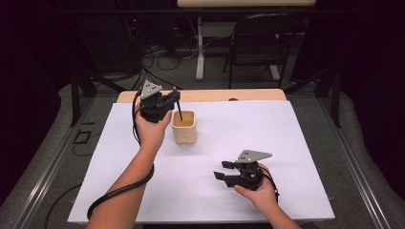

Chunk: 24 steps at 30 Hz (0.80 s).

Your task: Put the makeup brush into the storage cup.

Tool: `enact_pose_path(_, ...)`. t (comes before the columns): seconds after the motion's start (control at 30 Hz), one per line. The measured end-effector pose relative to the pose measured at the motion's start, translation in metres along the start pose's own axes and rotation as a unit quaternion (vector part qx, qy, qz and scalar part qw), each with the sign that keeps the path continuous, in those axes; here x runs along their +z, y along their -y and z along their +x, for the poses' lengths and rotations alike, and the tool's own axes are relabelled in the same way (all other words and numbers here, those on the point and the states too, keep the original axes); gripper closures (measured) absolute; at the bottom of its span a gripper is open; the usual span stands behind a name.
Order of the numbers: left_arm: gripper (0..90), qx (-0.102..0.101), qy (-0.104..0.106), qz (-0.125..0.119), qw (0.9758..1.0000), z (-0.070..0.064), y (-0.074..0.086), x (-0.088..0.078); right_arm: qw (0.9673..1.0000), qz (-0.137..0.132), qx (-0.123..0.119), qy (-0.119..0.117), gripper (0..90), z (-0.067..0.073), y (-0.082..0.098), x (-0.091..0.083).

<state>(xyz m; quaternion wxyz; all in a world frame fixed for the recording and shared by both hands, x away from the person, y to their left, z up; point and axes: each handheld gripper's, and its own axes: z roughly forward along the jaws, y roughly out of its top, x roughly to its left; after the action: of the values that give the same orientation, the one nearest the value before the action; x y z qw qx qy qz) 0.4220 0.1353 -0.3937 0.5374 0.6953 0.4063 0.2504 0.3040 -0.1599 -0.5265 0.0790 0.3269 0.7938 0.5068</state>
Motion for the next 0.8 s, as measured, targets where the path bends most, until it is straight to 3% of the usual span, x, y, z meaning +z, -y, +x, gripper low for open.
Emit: enact_pose_path(0.8,83.6,0.003,-0.008,0.005,0.9999,0.0006,-0.0024,0.0048,1.0,0.0,0.001,-0.001,46.6,0.0002,0.0,-0.0001)
